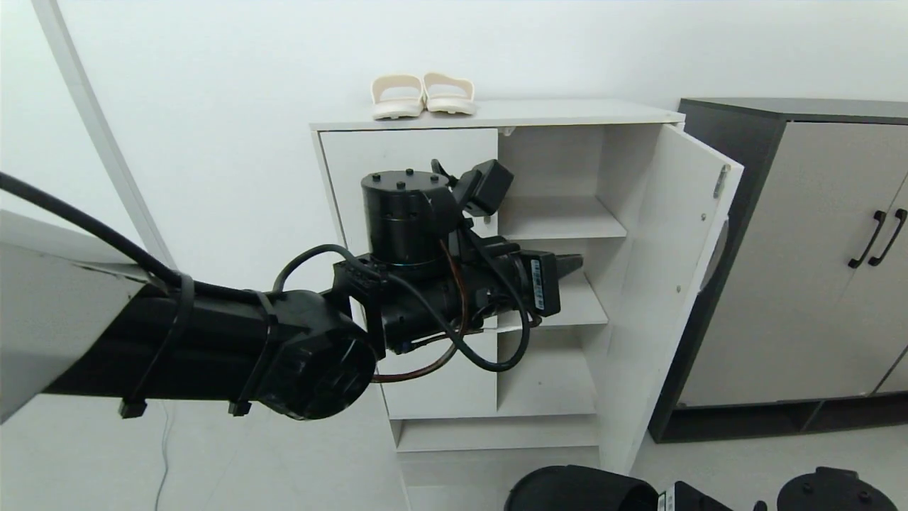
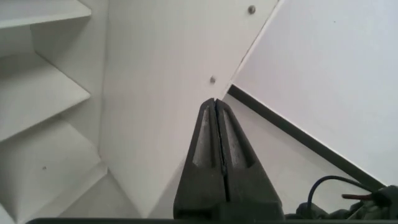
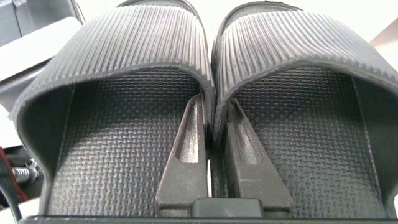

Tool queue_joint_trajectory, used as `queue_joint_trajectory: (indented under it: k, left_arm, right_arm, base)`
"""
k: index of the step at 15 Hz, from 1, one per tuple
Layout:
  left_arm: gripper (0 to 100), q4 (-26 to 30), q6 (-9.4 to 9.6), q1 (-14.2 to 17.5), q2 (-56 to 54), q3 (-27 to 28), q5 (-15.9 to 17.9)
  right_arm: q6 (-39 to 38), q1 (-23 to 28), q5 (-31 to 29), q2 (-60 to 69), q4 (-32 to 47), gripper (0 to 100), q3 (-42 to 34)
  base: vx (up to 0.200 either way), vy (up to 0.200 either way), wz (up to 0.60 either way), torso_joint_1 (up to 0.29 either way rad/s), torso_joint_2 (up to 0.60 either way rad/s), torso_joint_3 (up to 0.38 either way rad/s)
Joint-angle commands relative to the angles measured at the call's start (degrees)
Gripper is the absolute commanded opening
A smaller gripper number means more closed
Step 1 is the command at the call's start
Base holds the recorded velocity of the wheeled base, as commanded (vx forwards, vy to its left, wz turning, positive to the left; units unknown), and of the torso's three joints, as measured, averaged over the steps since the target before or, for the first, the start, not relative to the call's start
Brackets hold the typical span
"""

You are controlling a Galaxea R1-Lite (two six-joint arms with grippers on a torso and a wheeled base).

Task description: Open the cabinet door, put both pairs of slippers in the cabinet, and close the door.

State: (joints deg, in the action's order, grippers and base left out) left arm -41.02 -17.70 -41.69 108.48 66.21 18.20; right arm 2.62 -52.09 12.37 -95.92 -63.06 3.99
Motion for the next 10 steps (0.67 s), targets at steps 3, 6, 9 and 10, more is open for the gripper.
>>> queue_joint_trajectory:
  k: [3,6,9,10]
  left_arm:
    - [0,-1.52,0.03,3.02,-2.84,-2.49,-1.41]
    - [0,-1.34,0.39,6.71,-8.99,-7.32,-1.5]
    - [0,-0.38,0.47,10.14,-17.61,-13.82,-4.31]
    - [0,-0.02,0.56,10.75,-21.21,-16.81,-7.39]
  right_arm:
    - [-0.51,2.43,-0.33,-1.99,-0.66,0,2.25]
    - [-4.2,7.35,-3.67,-6.04,-5.14,0,5.95]
    - [-8.51,8.23,-16.42,-11.75,-6.55,0,13.06]
    - [-8.51,8.85,-21.07,-14.12,-6.55,0,16.32]
  base:
    - [0.0,0.0,0.0,0.0,0.0,0.0]
    - [0.0,0.0,0.0,0.0,0.0,0.0]
    - [0.0,0.0,0.0,0.0,0.0,0.0]
    - [0.0,0.0,0.0,0.0,0.0,0.0]
